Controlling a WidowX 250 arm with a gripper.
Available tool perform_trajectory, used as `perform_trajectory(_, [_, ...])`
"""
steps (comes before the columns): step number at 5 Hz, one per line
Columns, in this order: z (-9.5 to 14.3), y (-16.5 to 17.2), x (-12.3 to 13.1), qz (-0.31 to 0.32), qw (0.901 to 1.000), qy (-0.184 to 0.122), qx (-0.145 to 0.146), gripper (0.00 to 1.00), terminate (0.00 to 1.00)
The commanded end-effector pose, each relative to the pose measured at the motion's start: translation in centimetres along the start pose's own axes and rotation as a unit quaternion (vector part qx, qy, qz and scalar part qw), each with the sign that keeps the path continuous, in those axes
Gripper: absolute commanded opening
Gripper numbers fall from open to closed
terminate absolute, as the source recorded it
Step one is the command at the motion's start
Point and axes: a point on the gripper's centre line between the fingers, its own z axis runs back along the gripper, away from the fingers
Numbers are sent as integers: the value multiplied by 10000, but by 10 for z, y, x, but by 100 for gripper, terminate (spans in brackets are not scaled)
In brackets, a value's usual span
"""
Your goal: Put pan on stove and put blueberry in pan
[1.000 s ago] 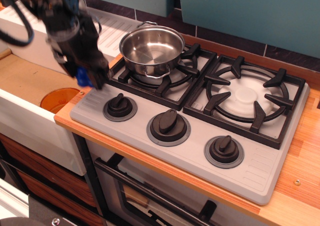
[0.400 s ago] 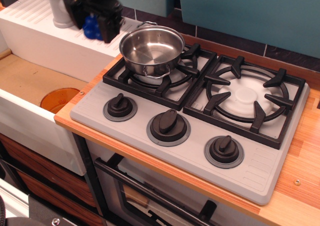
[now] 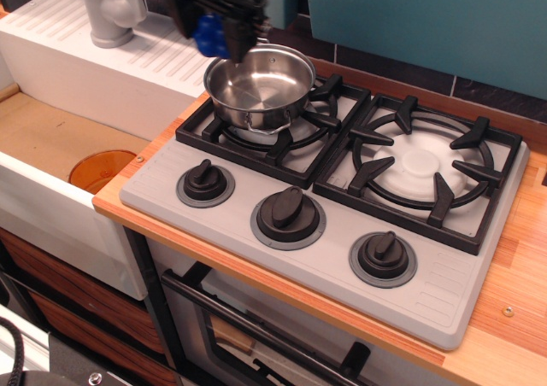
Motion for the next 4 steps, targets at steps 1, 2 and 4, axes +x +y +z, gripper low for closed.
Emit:
perform_trajectory(1, [-15, -19, 32, -30, 9987, -499, -47, 0, 0])
perform_trajectory(2, [-20, -21, 33, -97, 9978, -652, 80, 100, 0])
perform_trajectory(4, [-15, -20, 33, -175, 9973, -667, 245, 100, 0])
